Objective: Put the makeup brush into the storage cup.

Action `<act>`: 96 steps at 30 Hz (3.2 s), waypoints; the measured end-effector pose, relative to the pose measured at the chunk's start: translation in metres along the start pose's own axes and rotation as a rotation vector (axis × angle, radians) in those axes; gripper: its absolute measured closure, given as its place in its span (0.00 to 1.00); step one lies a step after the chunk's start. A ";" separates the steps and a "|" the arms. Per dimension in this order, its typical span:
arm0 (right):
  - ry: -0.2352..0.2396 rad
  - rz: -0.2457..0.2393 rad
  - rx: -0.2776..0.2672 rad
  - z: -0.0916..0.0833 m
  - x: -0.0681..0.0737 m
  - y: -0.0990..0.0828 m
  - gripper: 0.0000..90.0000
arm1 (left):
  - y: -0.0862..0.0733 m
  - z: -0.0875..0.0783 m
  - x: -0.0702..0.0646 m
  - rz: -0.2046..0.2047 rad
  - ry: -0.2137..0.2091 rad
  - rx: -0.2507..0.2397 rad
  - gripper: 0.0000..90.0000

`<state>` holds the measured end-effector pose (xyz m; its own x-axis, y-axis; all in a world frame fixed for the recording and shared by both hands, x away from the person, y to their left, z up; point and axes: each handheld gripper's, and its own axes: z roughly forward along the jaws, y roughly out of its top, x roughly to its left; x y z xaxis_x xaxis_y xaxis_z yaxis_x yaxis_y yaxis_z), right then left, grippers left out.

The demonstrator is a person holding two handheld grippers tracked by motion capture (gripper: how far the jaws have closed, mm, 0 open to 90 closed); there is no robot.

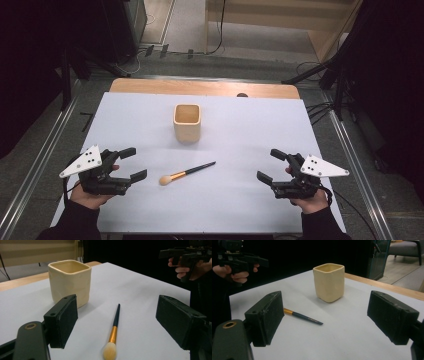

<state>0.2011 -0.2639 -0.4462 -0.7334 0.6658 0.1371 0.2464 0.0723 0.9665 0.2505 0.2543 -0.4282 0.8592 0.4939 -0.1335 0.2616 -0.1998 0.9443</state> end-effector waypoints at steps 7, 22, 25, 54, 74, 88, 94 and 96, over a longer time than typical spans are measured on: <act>0.000 0.003 0.007 0.000 0.000 0.000 0.16 | 0.000 0.000 0.000 -0.001 0.000 -0.003 0.21; 0.004 0.000 0.007 0.001 0.000 0.000 0.16 | 0.004 0.015 -0.002 0.016 -0.027 0.010 0.21; 0.005 -0.001 0.007 0.001 0.000 0.000 0.16 | 0.004 0.018 -0.001 0.018 -0.030 0.010 0.21; 0.014 -0.006 0.004 0.001 0.001 0.002 0.16 | 0.014 0.061 0.001 0.040 -0.086 0.034 0.22; 0.019 -0.005 -0.004 0.001 0.001 0.002 0.16 | 0.024 0.086 -0.005 0.071 -0.111 0.028 0.22; 0.023 -0.008 -0.006 0.002 0.001 0.003 0.16 | 0.031 0.107 -0.010 0.077 -0.134 0.009 0.22; 0.026 -0.010 -0.003 0.001 0.002 0.003 0.16 | 0.031 0.111 -0.013 0.095 -0.144 0.031 0.22; 0.025 -0.010 -0.005 0.002 0.002 0.003 0.16 | 0.031 0.110 -0.014 0.099 -0.141 0.047 0.22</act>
<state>0.2016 -0.2615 -0.4434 -0.7511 0.6466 0.1332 0.2361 0.0747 0.9688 0.2953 0.1478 -0.4298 0.9341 0.3468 -0.0851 0.1904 -0.2822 0.9403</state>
